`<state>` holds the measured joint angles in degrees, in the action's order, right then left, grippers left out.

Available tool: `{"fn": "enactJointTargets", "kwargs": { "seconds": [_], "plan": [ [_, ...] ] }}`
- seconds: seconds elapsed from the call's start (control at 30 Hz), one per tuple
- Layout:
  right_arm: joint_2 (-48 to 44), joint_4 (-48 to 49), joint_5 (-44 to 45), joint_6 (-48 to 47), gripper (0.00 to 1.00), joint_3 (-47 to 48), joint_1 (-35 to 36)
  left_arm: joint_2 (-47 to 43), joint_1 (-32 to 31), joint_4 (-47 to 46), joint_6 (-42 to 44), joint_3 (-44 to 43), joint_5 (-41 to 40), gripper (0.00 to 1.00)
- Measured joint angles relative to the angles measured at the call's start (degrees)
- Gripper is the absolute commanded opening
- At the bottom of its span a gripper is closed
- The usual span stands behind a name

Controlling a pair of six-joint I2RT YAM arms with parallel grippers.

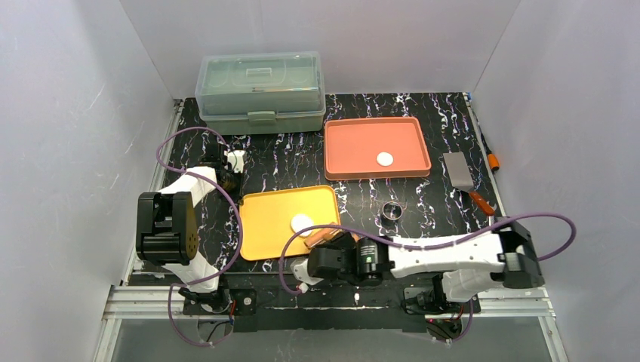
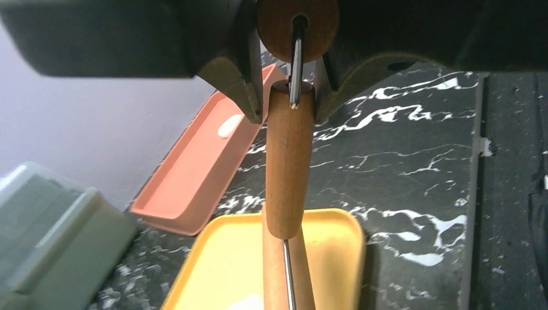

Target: Roll out the dumpling wrappers from the dough

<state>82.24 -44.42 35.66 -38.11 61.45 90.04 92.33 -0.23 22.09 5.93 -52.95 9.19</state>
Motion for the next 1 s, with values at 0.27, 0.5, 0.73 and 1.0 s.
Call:
{"fn": "enactJointTargets", "kwargs": {
  "seconds": [0.27, 0.5, 0.73, 1.0],
  "plan": [
    [-8.24, 12.39, -2.56, -15.54, 0.01, -2.1, -2.75, 0.17, 0.0, 0.35, 0.31, -0.33, 0.0, 0.0],
    [-2.71, 21.49, -9.55, -29.79, 0.01, -4.79, -12.87, 1.25, 0.0, 1.09, 1.2, -1.6, -0.04, 0.0],
    [-0.39, 22.38, -13.09, -36.96, 0.01, -7.89, -12.33, 1.33, 0.0, 1.03, 1.6, -1.6, 0.07, 0.0],
    [0.02, 26.1, -13.11, -39.32, 0.01, -9.97, -12.07, 1.44, 0.0, 1.03, 1.73, -1.66, 0.26, 0.0]
  ]
}}
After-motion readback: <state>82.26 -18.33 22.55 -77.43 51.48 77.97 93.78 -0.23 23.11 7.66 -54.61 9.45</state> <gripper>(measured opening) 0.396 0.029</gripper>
